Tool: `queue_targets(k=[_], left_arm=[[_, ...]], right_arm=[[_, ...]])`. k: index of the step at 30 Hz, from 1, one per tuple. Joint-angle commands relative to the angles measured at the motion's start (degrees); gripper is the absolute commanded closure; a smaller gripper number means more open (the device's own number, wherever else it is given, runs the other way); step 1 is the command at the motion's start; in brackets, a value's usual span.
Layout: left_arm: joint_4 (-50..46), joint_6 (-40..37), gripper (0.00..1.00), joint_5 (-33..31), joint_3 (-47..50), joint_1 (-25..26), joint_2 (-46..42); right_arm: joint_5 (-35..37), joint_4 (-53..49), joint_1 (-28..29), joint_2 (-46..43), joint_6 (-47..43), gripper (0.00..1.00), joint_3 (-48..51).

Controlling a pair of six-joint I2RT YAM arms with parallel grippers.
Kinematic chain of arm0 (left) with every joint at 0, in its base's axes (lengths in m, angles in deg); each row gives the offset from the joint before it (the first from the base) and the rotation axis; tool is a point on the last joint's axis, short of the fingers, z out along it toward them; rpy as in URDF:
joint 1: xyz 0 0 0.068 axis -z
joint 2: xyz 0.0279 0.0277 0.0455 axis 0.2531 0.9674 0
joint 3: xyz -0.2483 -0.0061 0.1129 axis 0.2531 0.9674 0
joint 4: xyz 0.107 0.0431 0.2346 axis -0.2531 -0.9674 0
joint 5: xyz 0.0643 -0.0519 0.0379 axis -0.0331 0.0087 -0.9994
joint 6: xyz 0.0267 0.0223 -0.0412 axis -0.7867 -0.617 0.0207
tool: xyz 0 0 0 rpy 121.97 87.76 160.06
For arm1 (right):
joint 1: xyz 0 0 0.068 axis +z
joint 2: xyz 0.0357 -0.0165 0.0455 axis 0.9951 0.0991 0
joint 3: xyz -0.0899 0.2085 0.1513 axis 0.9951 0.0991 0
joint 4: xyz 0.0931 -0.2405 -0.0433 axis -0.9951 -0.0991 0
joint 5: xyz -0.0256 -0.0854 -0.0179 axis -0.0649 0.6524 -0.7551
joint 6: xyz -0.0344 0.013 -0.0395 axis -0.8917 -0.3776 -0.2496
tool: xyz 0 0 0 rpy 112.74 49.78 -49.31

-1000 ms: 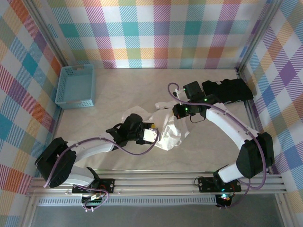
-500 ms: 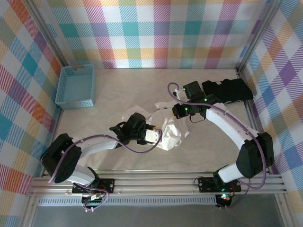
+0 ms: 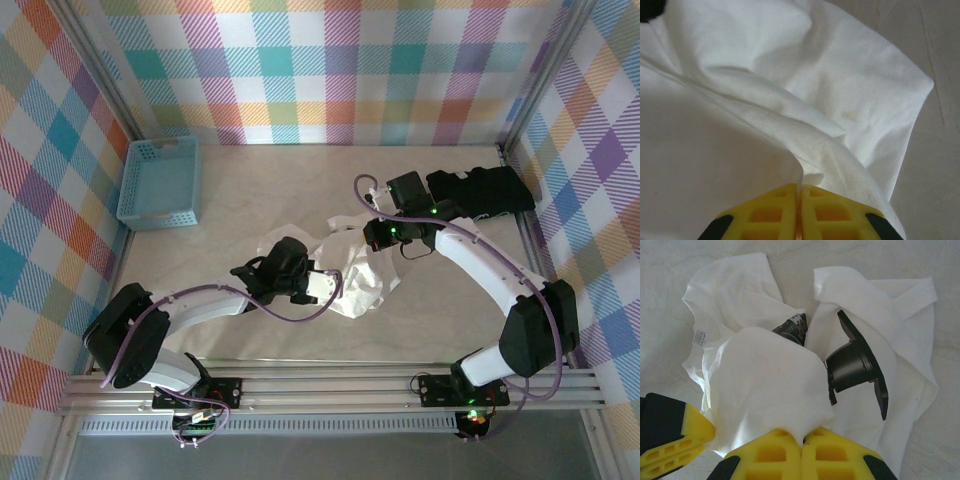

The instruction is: Fold the inside-out t-shirt

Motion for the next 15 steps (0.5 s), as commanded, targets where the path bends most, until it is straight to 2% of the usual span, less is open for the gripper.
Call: queue_targets(k=[1,3,6,9,12,15], left_arm=[[-0.25,2.37,0.95,1.94,-0.49,-0.45,-3.61],[0.07,4.25,0.97,2.31,0.17,-1.34,-5.91],[2.29,11.47,1.00,4.39,1.89,-4.80,-11.80],[8.85,21.96,1.00,4.13,5.19,-9.27,-18.52],[18.13,31.66,1.00,-3.65,9.11,-12.22,-23.67],[23.43,43.40,1.00,-17.94,11.13,-14.67,-27.66]], right_arm=[[-0.96,0.38,-0.23,0.70,-0.52,1.00,0.35],[-0.96,0.32,-0.25,0.63,-0.38,1.00,0.02],[-1.99,0.50,-0.17,0.24,-0.26,1.00,-0.53],[-7.95,2.90,0.15,-0.63,0.61,0.98,-0.33],[-18.12,7.32,1.93,-1.72,1.03,0.89,0.83],[-26.18,8.09,3.85,-2.38,-1.25,0.75,1.56]])
